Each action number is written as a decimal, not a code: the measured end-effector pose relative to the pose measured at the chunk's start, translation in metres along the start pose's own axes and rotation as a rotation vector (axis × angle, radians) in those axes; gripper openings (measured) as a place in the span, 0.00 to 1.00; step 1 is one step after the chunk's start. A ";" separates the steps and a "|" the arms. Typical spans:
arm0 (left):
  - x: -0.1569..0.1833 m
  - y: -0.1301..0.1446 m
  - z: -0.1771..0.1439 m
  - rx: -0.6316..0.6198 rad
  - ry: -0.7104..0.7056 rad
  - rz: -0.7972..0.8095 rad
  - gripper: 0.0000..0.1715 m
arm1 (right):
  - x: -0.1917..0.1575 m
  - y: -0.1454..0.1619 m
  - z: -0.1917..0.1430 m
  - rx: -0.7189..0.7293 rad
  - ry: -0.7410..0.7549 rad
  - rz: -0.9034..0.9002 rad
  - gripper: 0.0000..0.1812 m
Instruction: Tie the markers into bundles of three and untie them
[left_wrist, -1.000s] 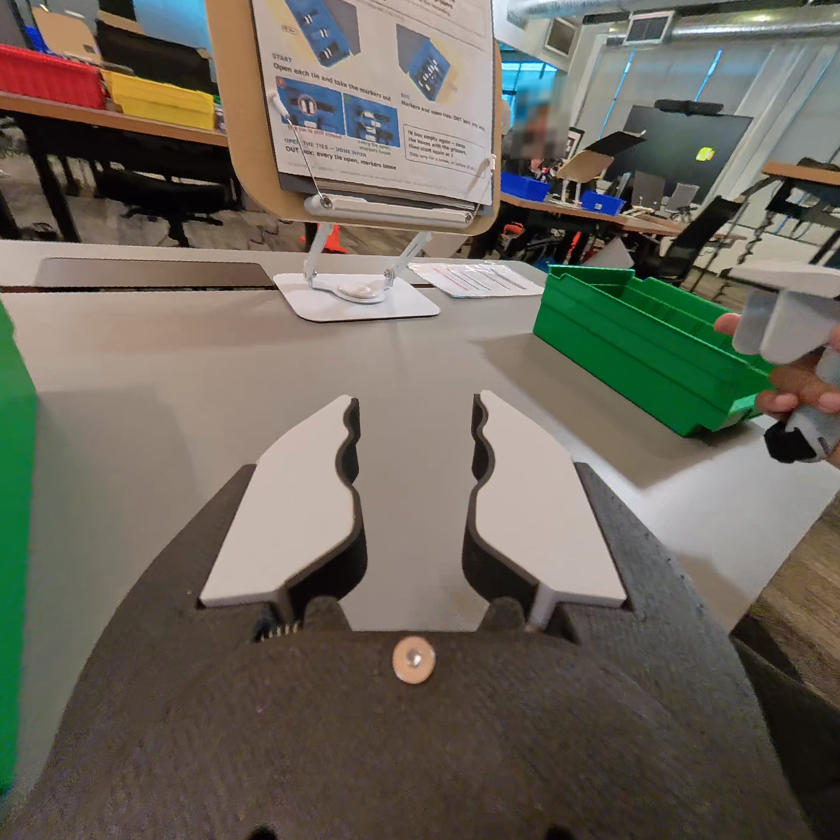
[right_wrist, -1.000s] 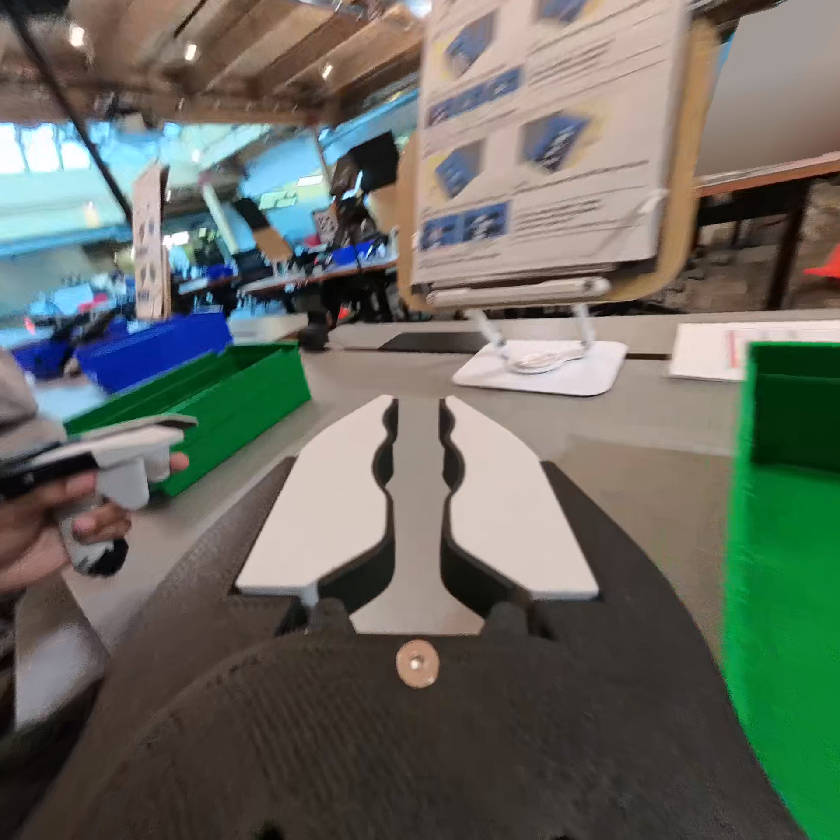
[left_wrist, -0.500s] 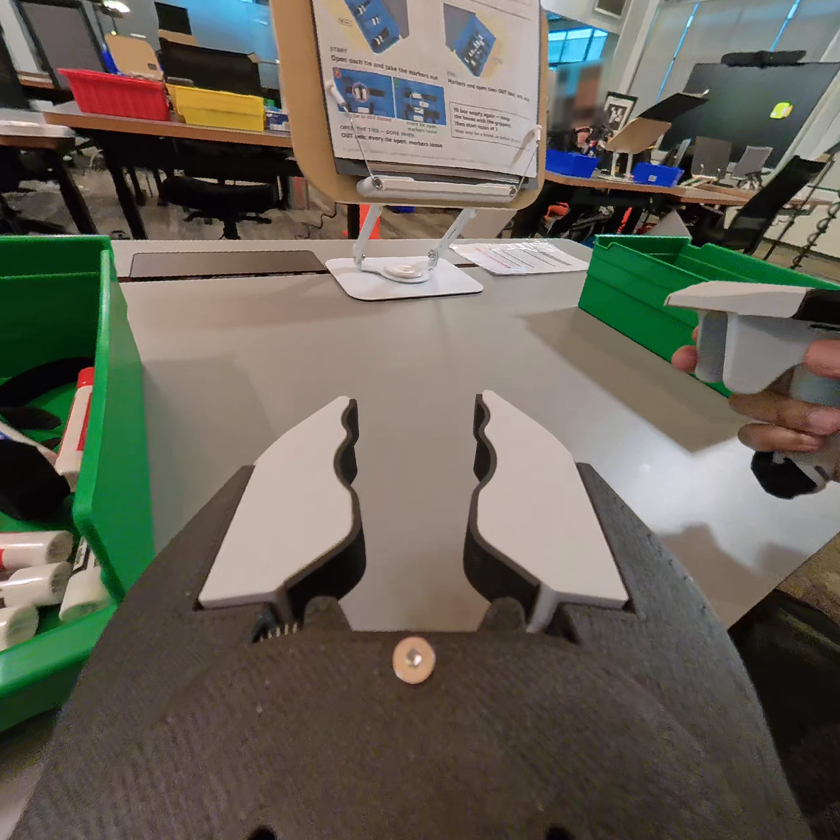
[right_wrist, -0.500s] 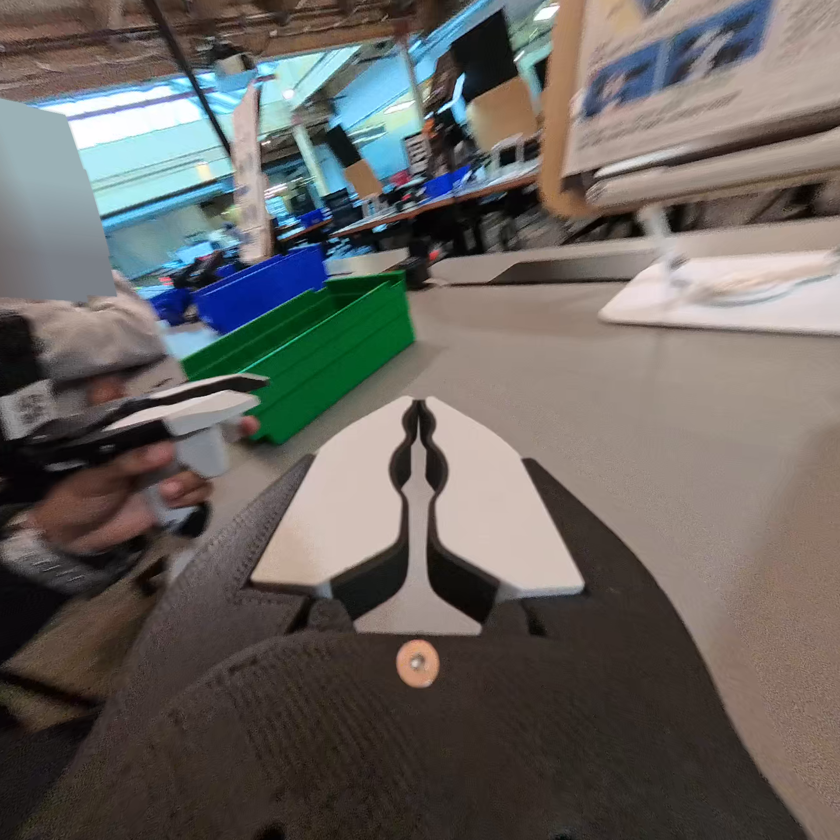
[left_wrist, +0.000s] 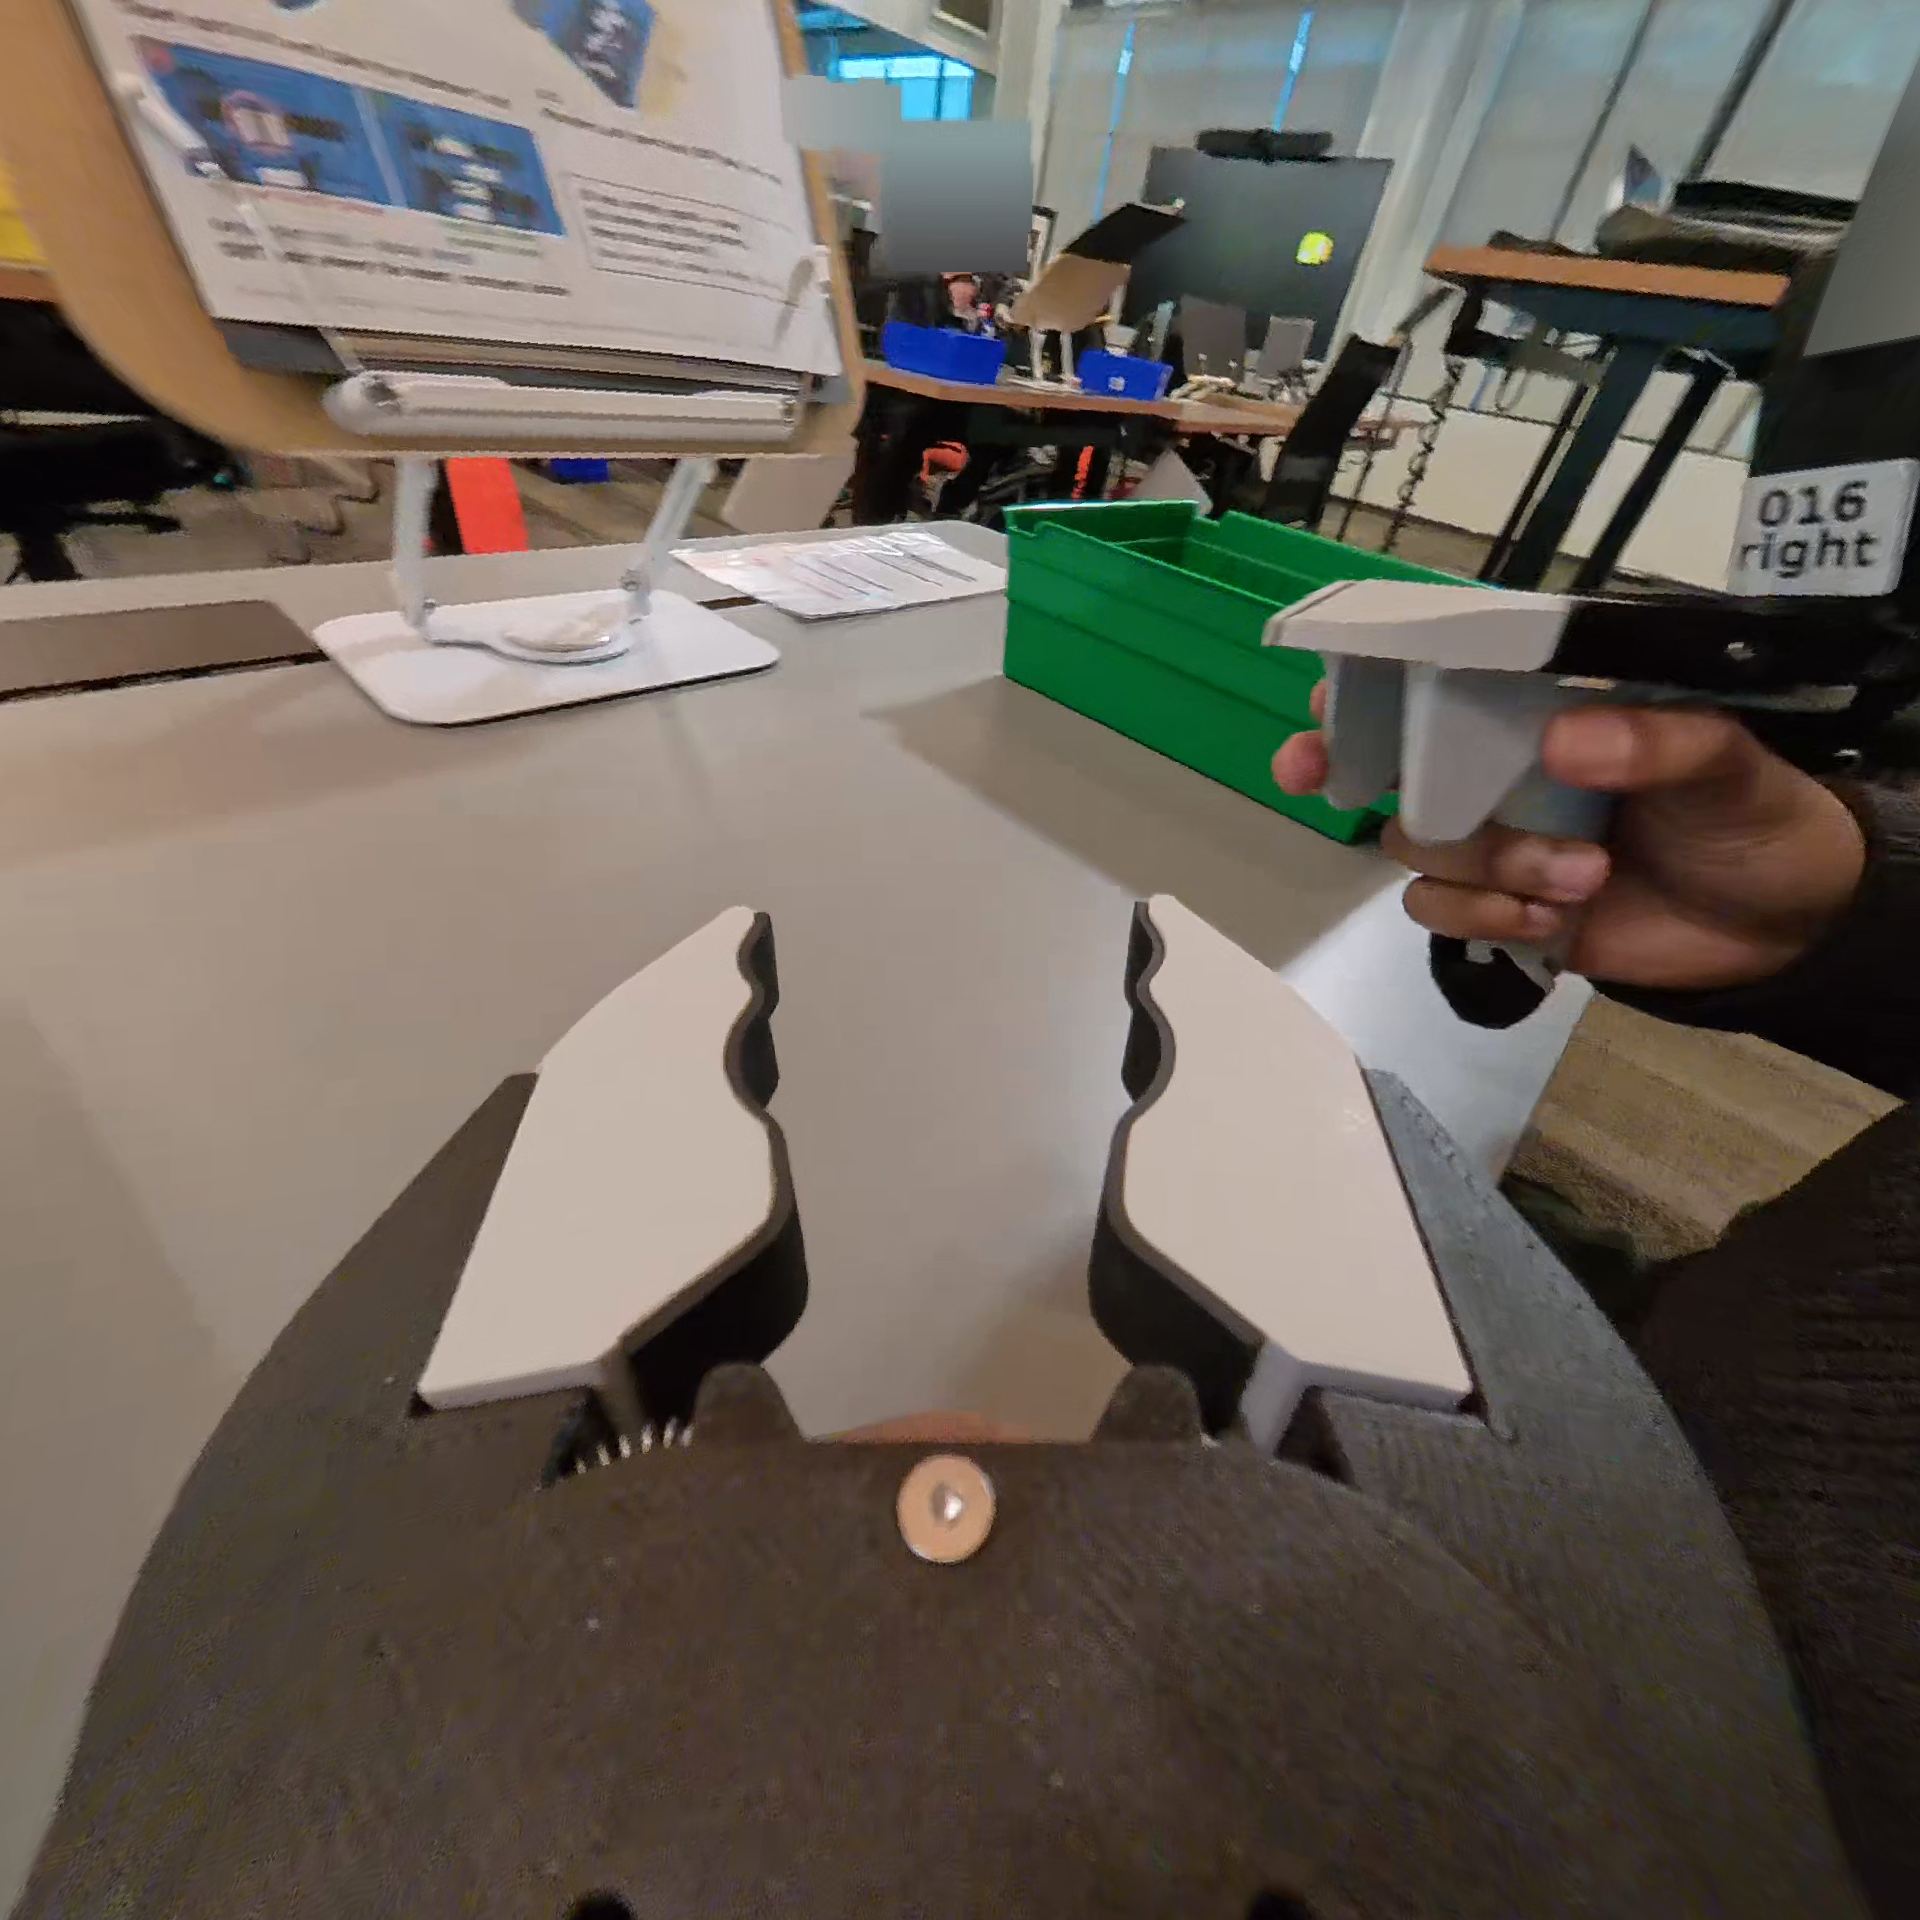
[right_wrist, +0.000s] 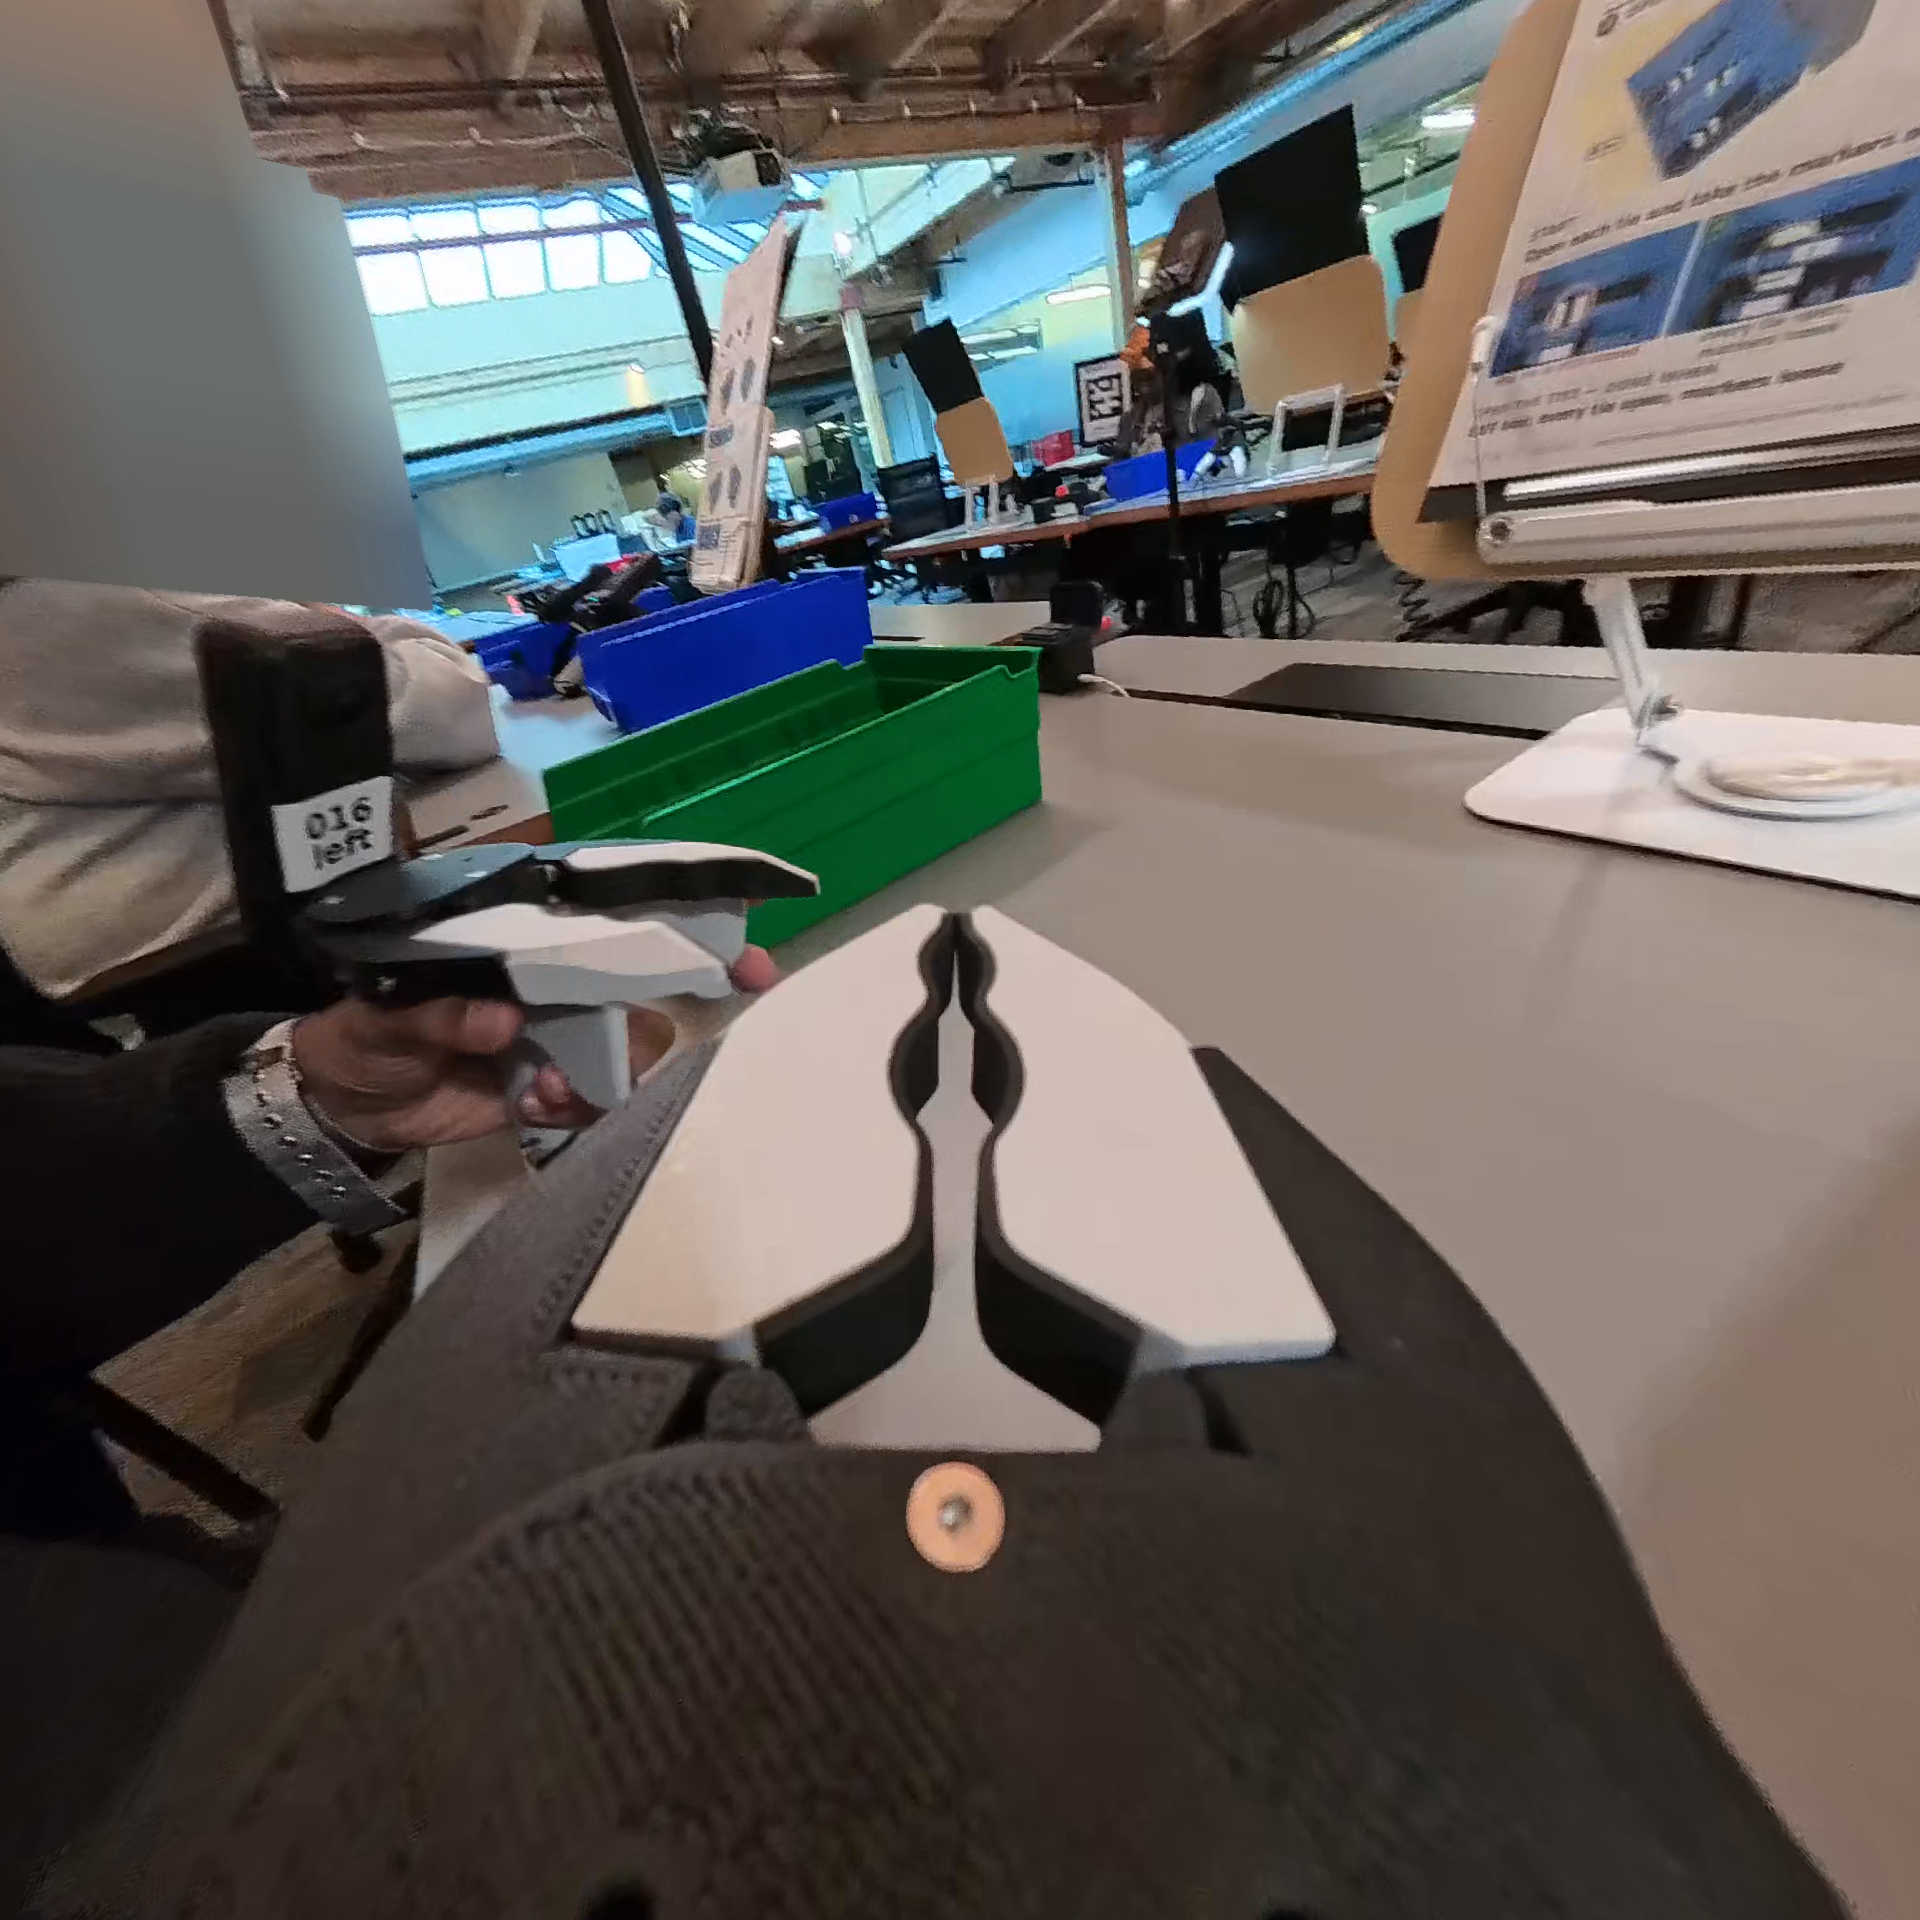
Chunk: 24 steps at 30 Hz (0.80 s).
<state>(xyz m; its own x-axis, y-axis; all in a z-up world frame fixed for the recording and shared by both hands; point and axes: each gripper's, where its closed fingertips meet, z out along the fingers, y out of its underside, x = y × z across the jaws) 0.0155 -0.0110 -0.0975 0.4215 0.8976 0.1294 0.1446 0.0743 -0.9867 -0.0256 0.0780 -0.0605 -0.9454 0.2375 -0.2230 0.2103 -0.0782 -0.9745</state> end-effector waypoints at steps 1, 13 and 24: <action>0.007 -0.001 0.004 0.005 0.023 0.001 0.38 | 0.003 0.003 -0.003 -0.015 0.026 0.007 0.00; -0.009 -0.033 0.026 0.106 0.065 -0.190 0.38 | 0.032 0.030 -0.037 -0.122 0.419 -0.253 0.11; 0.002 -0.019 0.047 0.019 0.077 -0.093 0.38 | 0.028 0.042 -0.012 -0.147 0.346 -0.191 0.22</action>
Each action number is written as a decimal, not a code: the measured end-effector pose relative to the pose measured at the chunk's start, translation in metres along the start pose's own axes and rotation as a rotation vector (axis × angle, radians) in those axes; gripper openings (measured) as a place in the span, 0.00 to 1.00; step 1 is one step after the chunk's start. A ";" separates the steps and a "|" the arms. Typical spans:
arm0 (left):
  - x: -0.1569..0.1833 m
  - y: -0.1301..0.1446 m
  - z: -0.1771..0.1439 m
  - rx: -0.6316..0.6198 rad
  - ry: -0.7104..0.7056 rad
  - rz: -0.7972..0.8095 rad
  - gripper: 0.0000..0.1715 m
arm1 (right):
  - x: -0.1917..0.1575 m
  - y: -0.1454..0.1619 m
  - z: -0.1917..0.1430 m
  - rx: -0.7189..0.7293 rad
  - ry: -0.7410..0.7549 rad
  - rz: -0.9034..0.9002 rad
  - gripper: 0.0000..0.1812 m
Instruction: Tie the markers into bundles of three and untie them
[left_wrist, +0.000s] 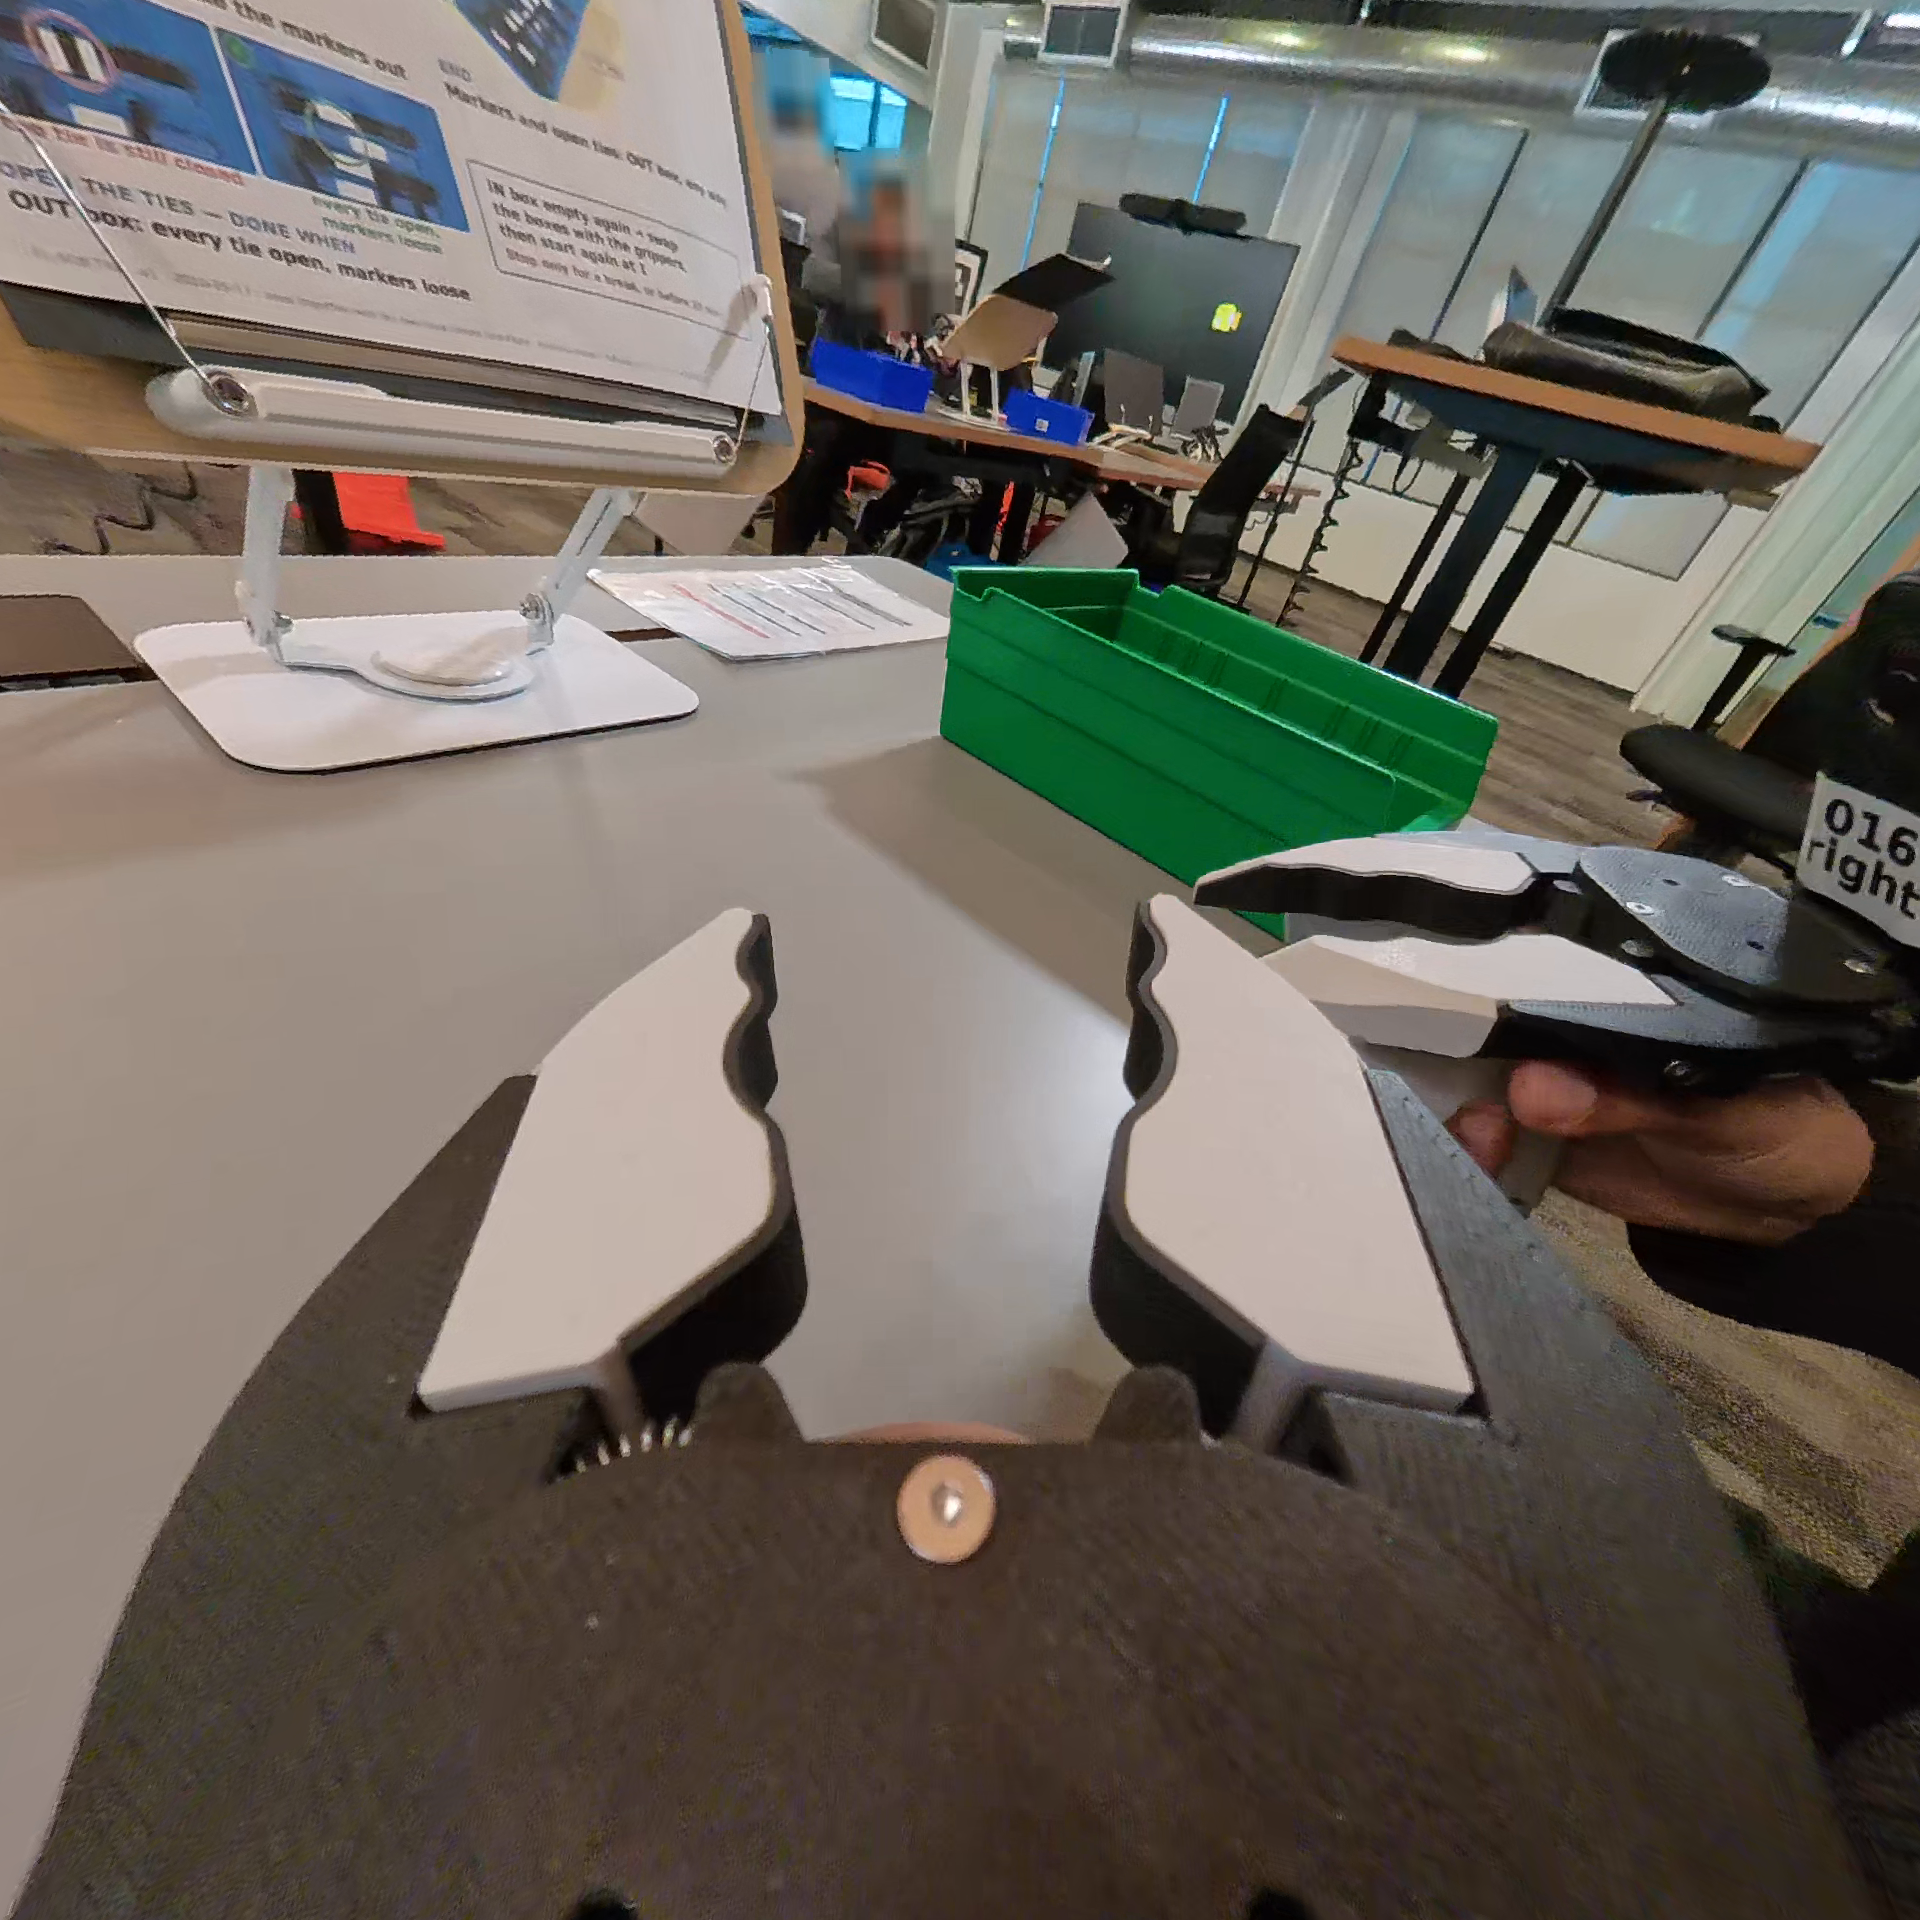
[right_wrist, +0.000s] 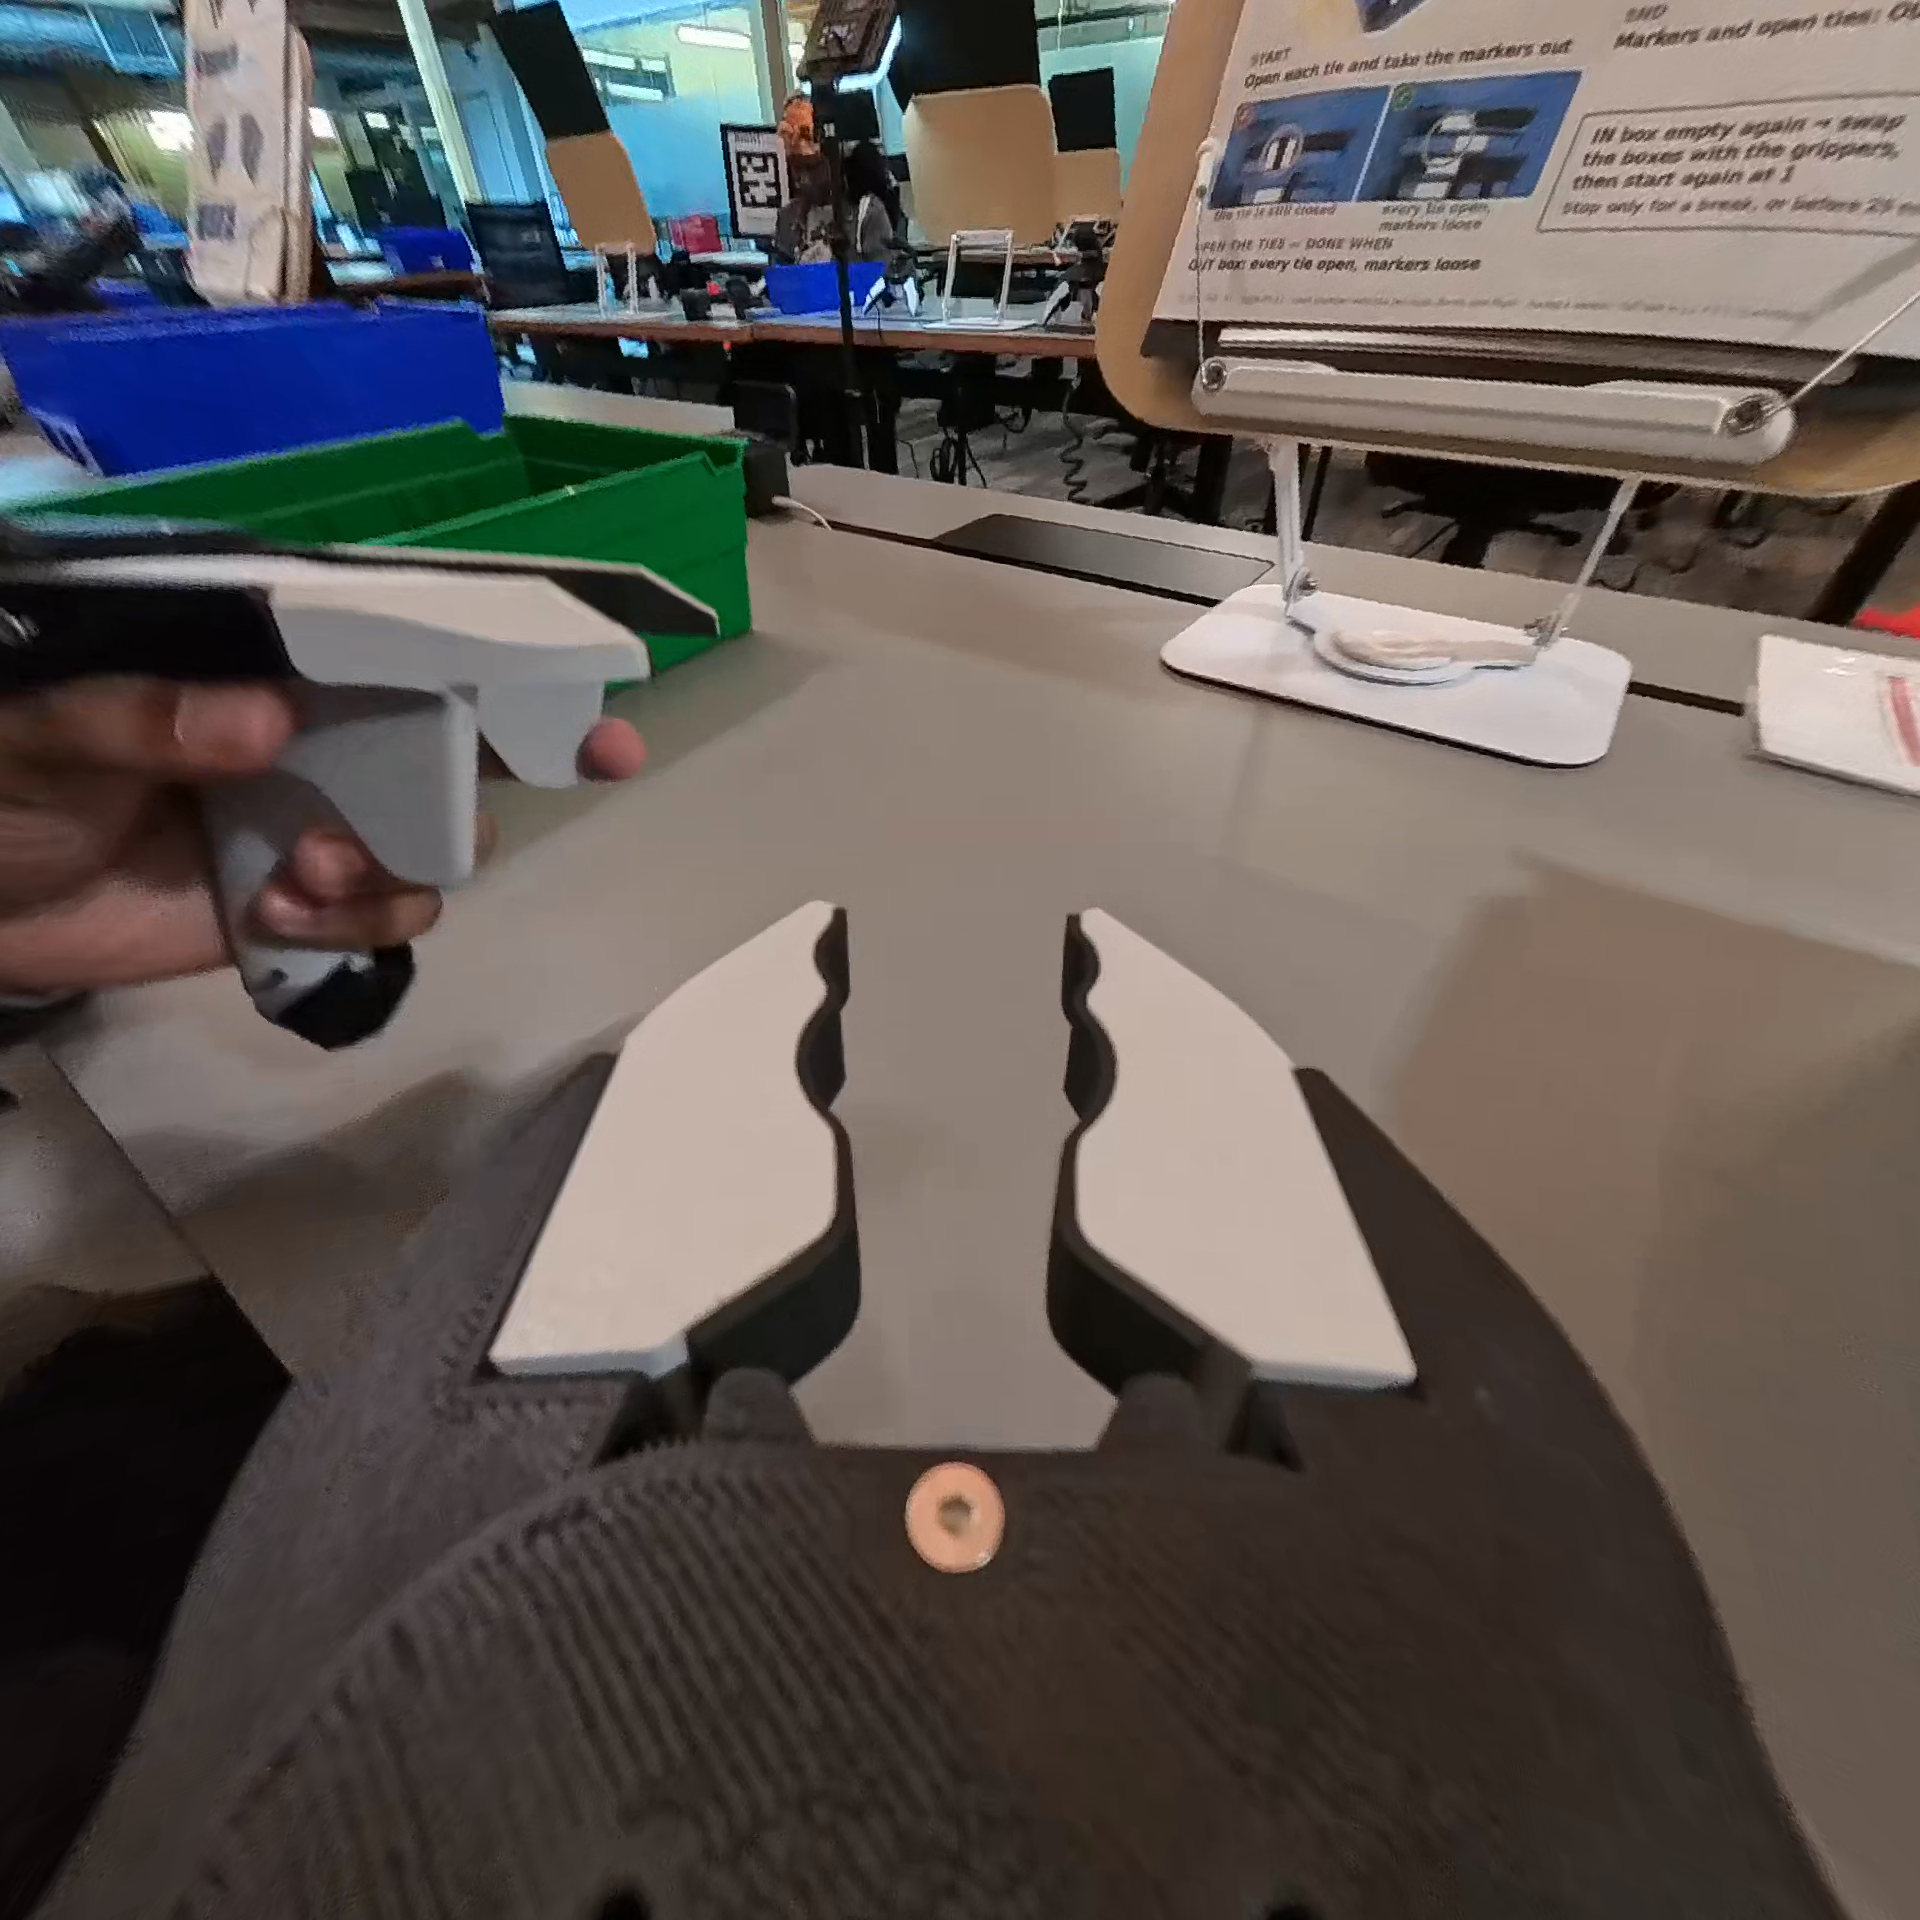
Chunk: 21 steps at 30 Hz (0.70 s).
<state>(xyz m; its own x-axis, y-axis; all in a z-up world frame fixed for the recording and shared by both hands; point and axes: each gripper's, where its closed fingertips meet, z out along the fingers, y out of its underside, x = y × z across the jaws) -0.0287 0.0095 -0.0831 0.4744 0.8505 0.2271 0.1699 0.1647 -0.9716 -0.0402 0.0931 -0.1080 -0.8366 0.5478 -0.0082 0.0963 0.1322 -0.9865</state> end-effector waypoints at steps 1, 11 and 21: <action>0.000 0.001 -0.001 -0.004 0.000 0.003 0.38 | 0.002 0.002 -0.003 -0.008 0.006 -0.021 0.22; -0.023 0.010 -0.039 -0.022 -0.138 0.017 0.39 | -0.033 -0.002 0.026 -0.042 -0.194 0.089 0.24; -0.043 -0.002 -0.103 0.072 -0.306 0.037 0.35 | -0.096 -0.002 0.063 -0.075 -0.402 -0.030 0.22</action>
<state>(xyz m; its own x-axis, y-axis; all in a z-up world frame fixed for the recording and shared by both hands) 0.0395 -0.0789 -0.0838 0.1954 0.9656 0.1717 0.0906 0.1566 -0.9835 0.0058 -0.0115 -0.1153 -0.9822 0.1785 -0.0578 0.0956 0.2111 -0.9728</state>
